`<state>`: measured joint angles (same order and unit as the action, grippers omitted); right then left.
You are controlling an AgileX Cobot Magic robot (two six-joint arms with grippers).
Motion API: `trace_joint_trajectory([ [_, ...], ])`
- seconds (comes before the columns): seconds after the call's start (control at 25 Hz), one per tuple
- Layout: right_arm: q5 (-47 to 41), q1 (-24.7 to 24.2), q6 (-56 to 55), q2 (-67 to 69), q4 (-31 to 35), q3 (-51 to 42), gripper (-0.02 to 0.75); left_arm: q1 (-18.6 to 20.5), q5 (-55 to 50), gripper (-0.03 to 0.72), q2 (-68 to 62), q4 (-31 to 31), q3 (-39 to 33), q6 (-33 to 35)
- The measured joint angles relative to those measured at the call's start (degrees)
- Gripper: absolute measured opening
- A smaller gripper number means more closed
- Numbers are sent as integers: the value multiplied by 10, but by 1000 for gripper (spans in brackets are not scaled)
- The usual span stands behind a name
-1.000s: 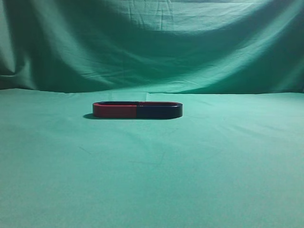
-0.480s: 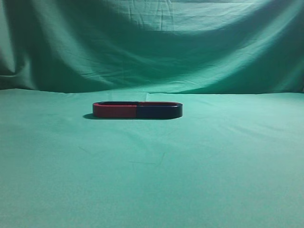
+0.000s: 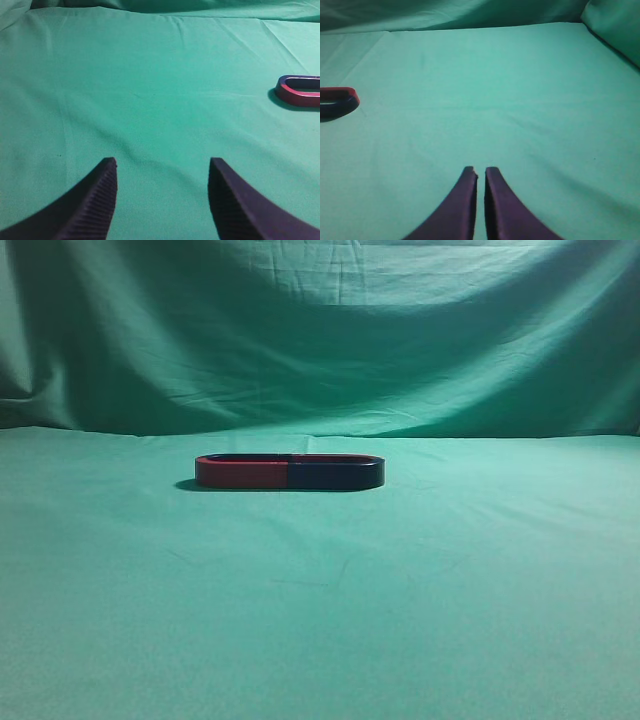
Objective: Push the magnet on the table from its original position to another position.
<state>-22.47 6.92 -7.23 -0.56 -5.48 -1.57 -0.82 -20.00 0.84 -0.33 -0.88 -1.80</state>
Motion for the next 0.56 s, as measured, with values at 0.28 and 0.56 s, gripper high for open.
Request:
trace_joint_trajectory([
  [0.28,0,0,0,-1,0,0,0,0,0,372,0,0,0,0],
  [0.56,0,0,0,-1,0,0,0,0,0,372,0,0,0,0],
])
